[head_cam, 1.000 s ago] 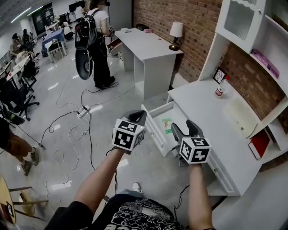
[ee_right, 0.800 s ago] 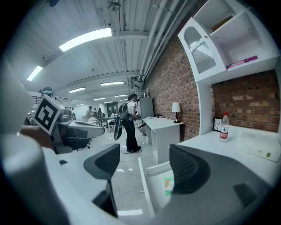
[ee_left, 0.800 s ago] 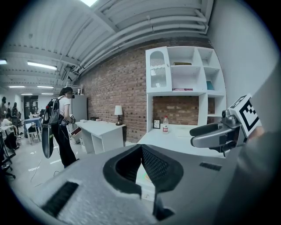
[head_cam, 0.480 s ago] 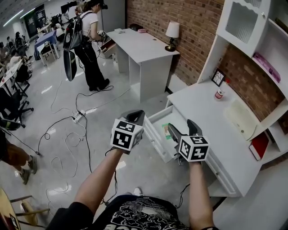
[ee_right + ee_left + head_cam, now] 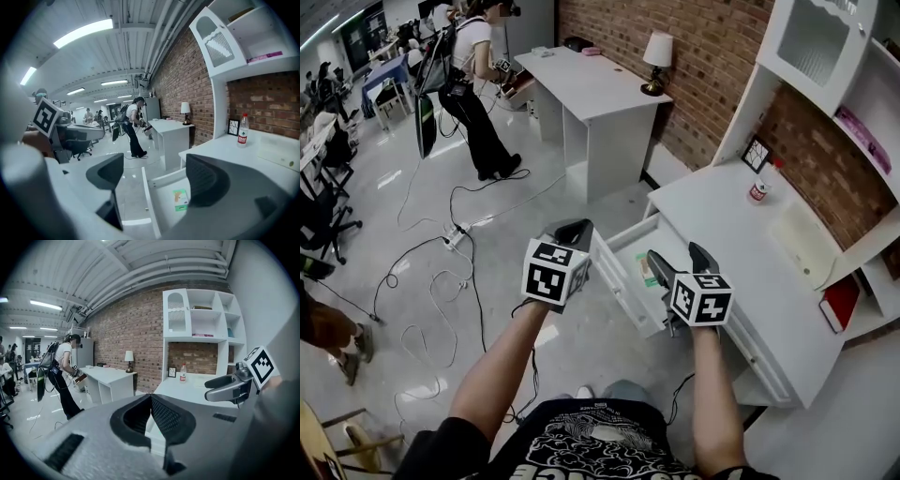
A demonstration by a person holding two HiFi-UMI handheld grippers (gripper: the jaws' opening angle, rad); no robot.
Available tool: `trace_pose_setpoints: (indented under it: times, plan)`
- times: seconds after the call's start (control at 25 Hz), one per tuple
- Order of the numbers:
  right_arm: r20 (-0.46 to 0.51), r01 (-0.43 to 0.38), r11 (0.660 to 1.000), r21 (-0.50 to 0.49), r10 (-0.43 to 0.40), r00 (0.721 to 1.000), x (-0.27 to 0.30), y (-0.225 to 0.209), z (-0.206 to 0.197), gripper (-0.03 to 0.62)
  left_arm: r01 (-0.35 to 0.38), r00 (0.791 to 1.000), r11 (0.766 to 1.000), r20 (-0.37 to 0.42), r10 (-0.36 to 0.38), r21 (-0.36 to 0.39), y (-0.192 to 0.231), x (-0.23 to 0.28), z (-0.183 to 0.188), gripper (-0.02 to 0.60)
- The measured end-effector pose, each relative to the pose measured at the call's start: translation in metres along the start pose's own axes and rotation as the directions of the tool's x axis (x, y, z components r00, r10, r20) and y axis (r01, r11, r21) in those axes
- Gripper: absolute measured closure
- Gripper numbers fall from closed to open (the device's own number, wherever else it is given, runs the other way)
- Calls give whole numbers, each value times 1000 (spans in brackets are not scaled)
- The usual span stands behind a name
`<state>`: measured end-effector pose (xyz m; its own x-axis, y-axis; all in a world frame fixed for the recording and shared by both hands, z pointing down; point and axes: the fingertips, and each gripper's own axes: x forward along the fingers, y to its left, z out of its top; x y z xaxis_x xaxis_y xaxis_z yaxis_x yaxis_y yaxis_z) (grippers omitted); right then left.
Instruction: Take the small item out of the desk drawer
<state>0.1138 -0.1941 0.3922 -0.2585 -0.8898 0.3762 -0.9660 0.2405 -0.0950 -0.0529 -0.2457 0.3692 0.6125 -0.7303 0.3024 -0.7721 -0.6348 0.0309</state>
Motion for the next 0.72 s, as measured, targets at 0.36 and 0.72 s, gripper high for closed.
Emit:
trace_pose_setpoints:
  times: [0.36,0.72]
  plan:
    - [-129,-32,999,15,34,991,41,-29,-38,181,8,999,1000,-36,-8,-12,2,35,-16,577]
    - [-293,-85,995,43,94,952,111,-73,-96,163,-36,996,999,-82,35,-11,17,101,-46,577]
